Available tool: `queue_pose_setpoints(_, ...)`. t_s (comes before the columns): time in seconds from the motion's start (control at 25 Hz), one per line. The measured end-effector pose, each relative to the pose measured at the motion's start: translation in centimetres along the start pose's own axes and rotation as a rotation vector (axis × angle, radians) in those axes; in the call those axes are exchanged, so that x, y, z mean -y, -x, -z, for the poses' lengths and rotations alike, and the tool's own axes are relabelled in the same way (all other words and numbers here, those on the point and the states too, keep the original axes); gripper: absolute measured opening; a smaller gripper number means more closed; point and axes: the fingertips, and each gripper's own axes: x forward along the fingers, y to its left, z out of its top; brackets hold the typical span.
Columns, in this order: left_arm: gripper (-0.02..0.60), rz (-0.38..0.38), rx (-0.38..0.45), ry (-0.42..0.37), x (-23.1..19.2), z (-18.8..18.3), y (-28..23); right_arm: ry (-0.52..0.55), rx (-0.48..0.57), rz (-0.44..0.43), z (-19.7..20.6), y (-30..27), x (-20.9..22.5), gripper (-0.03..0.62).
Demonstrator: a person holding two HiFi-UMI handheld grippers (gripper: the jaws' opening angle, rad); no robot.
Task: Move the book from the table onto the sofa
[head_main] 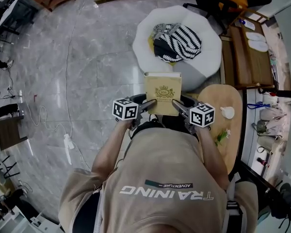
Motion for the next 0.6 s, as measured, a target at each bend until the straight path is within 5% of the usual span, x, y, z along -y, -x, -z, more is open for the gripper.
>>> queue_pose_setpoints(0.6,0.239,-0.056,-0.108,0.038,-4.3,-9.5,-9.1,-0.059,-0.001,-0.070,-7.7,-2.3,11.6,0.195)
